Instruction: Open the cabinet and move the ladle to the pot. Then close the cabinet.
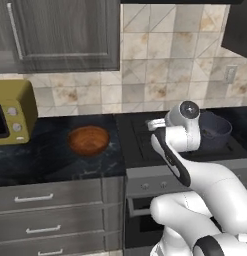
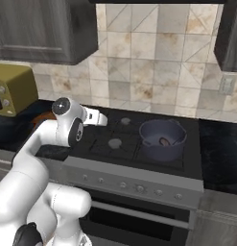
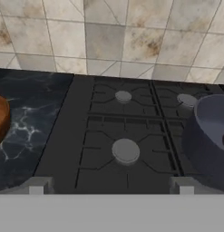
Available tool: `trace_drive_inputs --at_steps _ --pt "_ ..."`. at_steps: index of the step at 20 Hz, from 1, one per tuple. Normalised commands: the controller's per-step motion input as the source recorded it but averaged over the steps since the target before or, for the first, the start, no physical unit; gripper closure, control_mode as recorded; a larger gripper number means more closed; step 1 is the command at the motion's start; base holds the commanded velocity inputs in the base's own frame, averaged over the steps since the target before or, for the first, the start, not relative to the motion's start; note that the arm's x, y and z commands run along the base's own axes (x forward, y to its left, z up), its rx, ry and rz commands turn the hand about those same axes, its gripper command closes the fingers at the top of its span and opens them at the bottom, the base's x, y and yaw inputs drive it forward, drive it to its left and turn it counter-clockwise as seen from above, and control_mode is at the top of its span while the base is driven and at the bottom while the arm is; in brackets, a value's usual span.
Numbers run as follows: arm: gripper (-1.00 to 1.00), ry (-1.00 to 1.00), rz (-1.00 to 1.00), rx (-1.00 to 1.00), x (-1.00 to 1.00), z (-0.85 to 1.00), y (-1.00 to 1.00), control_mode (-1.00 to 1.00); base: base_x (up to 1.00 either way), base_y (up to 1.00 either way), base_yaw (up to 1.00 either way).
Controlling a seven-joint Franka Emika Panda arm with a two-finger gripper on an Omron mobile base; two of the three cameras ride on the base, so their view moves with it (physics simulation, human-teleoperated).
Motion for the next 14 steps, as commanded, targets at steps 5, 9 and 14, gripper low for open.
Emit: trace_drive_inputs --at_steps 5,9,14 --pt "-1.0 0.0 0.0 0.0 0.0 0.0 0.0 1.0 0.0 0.84 0.0" --pt "-1.0 0.0 0.0 0.0 0.0 0.0 0.0 1.0 0.0 0.82 0.0" --pt "-1.0 0.0 0.0 0.0 0.0 0.0 0.0 1.0 0.0 0.79 0.0"
